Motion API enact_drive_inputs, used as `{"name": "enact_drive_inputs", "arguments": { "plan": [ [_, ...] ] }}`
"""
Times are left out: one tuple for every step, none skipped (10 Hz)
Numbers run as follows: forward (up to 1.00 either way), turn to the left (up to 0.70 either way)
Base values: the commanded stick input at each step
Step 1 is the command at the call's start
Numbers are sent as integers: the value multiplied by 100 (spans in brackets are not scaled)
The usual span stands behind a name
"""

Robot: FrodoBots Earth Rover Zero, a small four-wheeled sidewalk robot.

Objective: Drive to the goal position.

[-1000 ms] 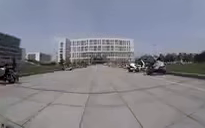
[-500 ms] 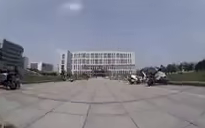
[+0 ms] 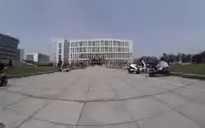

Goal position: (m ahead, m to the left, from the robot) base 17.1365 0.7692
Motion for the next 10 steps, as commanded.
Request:
{"name": "enact_drive_inputs", "arguments": {
  "plan": [
    [100, 0],
    [100, 0],
    [100, 0],
    [100, 0],
    [100, 0],
    [100, 0],
    [100, 0],
    [100, 0],
    [100, 0],
    [100, 0]
  ]
}}
